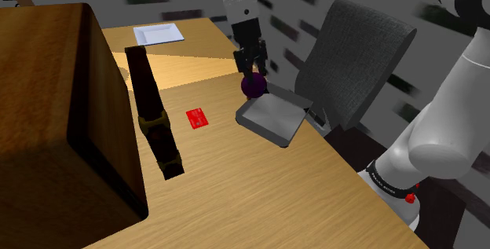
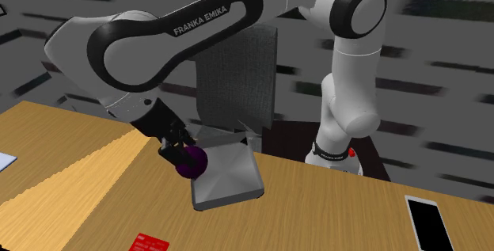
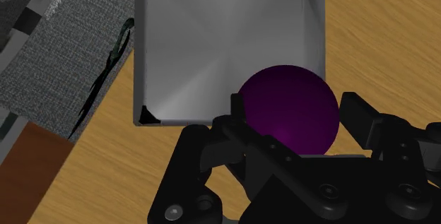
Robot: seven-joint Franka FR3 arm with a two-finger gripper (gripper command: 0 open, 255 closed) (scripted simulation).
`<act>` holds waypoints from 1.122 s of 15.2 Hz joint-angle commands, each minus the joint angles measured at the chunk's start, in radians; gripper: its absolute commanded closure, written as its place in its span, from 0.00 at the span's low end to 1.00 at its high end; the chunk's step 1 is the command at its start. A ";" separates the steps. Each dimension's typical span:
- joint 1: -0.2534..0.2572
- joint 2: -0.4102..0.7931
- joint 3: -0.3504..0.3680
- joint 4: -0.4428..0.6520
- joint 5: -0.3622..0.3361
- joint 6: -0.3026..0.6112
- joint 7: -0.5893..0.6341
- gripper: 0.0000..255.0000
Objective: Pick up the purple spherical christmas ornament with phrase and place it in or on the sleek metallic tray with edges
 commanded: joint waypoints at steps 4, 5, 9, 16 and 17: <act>-0.031 -0.170 -0.020 -0.229 0.019 0.055 -0.067 1.00; -0.031 -0.167 -0.019 -0.240 0.019 0.068 -0.069 1.00; -0.030 -0.155 -0.018 -0.280 0.016 0.120 -0.073 1.00; -0.028 -0.137 -0.017 -0.325 0.013 0.182 -0.078 1.00; -0.028 -0.137 -0.017 -0.325 0.013 0.182 -0.078 1.00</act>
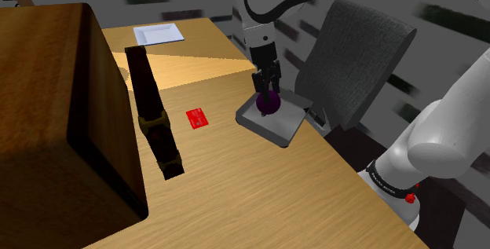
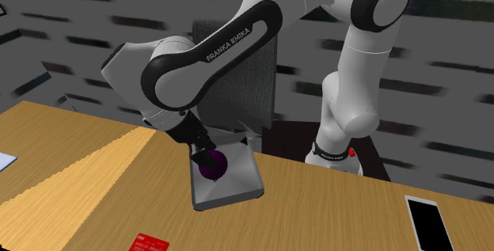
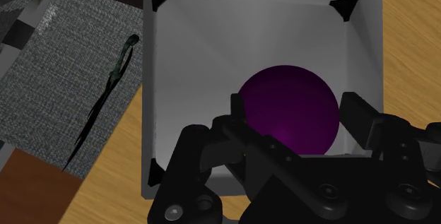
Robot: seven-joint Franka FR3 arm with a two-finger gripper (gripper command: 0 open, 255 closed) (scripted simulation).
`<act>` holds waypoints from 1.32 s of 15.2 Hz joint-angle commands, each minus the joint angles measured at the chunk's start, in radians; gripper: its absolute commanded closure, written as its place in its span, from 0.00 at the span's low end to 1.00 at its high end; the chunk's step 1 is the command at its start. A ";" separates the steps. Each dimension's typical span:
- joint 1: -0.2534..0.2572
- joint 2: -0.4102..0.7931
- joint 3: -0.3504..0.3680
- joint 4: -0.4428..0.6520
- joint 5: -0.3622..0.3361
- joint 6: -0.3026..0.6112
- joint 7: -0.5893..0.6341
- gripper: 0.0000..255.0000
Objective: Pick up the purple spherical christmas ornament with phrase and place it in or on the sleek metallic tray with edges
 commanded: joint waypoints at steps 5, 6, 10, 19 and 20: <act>0.000 0.002 0.000 -0.003 -0.001 0.003 0.000 1.00; 0.000 0.002 0.000 -0.003 -0.001 0.002 0.000 0.00; 0.000 0.002 0.000 -0.003 -0.001 0.002 0.000 0.00; -0.006 0.043 -0.006 0.162 -0.014 -0.122 0.011 0.00; -0.006 0.043 -0.006 0.162 -0.014 -0.122 0.011 0.00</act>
